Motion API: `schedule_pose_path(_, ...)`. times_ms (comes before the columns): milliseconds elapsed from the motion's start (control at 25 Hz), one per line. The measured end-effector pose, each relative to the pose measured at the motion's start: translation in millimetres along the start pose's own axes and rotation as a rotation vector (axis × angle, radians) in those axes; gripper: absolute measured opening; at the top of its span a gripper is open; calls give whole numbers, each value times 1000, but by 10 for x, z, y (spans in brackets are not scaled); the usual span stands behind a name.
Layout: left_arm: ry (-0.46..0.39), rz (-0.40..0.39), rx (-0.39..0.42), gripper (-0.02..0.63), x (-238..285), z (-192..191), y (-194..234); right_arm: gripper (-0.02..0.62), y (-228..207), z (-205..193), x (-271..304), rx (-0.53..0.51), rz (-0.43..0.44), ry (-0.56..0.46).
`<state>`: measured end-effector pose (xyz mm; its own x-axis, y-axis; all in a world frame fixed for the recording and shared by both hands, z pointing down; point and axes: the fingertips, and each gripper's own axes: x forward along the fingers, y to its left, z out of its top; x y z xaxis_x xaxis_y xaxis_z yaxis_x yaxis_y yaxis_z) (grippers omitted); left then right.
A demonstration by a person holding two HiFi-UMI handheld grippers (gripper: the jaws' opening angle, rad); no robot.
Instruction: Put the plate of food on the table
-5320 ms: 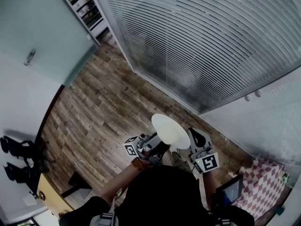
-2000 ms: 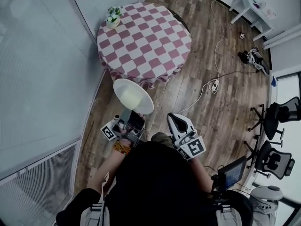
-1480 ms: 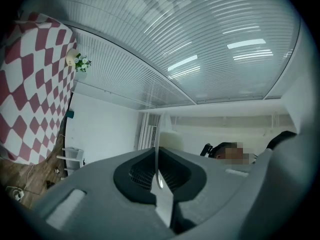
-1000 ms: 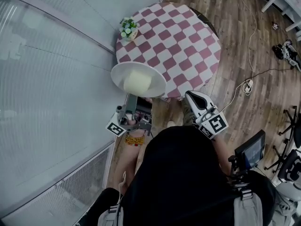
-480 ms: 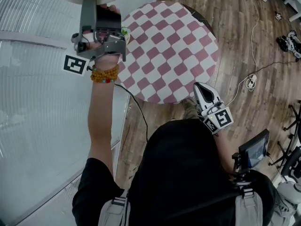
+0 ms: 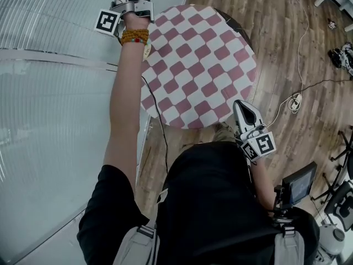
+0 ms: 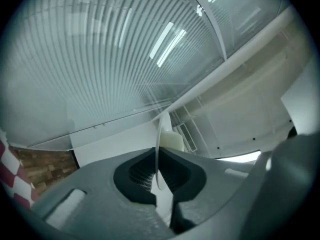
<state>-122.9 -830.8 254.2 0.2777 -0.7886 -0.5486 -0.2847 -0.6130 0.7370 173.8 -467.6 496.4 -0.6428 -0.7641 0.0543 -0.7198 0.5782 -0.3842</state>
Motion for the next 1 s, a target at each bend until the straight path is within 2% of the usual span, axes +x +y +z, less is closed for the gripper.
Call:
schedule_pose_path(120, -18, 114, -90, 12, -192, -141, 701, 12, -107, -21, 75, 21, -6, 4)
schedule_pose_path(280, 26, 262, -96, 12, -585, -391, 1460, 12, -236, -46, 139, 41, -32, 3)
schedule_pose_path(400, -15, 385, -193, 14, -1043, -608, 1966, 12, -281, -93, 143, 55, -40, 19)
schedule_pose_path(520, -35, 509, -234, 14, -1583, -794, 2388, 12, -318, -139, 140, 62, -43, 37)
schedule_pose_path(800, -5, 745, -267, 14, -2617, -1122, 2990, 12, -432, -200, 186, 70, -55, 63)
schedule_pose_path(1000, -130, 852, -324, 14, -3205, -1076, 3182, 12, -427, -241, 178, 67, -45, 93)
